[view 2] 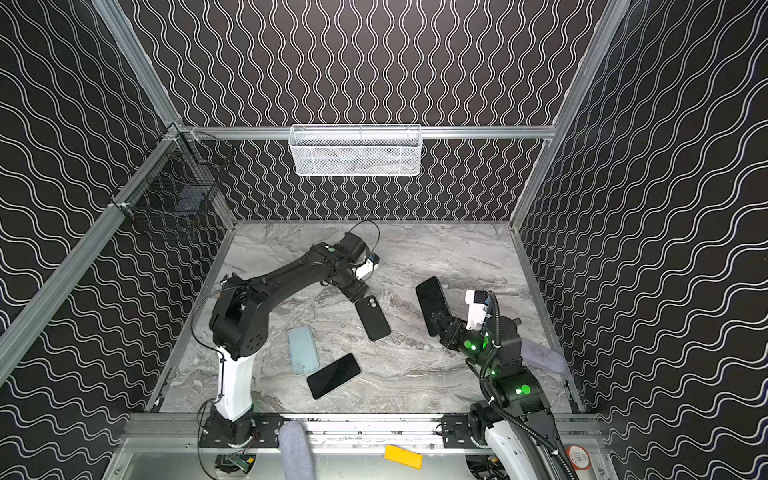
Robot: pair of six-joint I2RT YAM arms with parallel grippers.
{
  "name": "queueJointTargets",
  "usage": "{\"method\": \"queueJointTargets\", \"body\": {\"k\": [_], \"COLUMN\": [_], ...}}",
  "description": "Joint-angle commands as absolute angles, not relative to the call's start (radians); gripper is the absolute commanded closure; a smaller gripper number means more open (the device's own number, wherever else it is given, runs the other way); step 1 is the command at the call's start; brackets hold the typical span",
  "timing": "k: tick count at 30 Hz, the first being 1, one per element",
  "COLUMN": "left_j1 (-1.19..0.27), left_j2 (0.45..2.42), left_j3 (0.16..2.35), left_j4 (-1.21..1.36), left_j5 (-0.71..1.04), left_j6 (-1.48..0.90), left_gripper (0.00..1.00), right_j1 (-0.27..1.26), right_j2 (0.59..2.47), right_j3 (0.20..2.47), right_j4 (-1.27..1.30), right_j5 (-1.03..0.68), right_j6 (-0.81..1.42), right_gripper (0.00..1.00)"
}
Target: Put the phone into the phone case
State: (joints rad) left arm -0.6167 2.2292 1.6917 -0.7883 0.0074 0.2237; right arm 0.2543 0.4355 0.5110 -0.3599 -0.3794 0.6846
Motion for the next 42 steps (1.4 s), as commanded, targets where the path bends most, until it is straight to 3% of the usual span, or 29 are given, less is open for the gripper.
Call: {"method": "queueJointTargets", "body": {"k": [1, 24, 28, 38, 42], "left_j1": [-0.620, -0.648, -0.650, -0.654, -0.655], "left_j2": [2.258, 2.374, 2.381, 2.340, 2.322], "left_j3": [1.715, 1.743, 1.740, 1.682, 1.653], "left_j4": [-0.787, -0.755, -0.746, -0.706, -0.699], "left_j5": [0.019, -0.038, -0.035, -0.052, -0.084], "left_j6": [0.284, 0.288, 0.277, 0.229, 0.164], "left_gripper": [0.34, 0.50, 0.59, 0.96, 0.98], "right_j1": [0.255, 0.256, 0.256, 0.255, 0.256], "right_j2": [0.440, 0.492, 0.495, 0.502, 0.497], "right_j3": [0.514, 0.516, 0.516, 0.518, 0.512], "right_j4": [-0.321, -0.278, -0.278, -0.267, -0.267], "right_j5": [-0.391, -0.420, -0.420, -0.420, -0.420], "right_j6": [0.683, 0.694, 0.695, 0.696, 0.696], "right_gripper": [1.00, 1.00, 1.00, 1.00, 1.00]}}
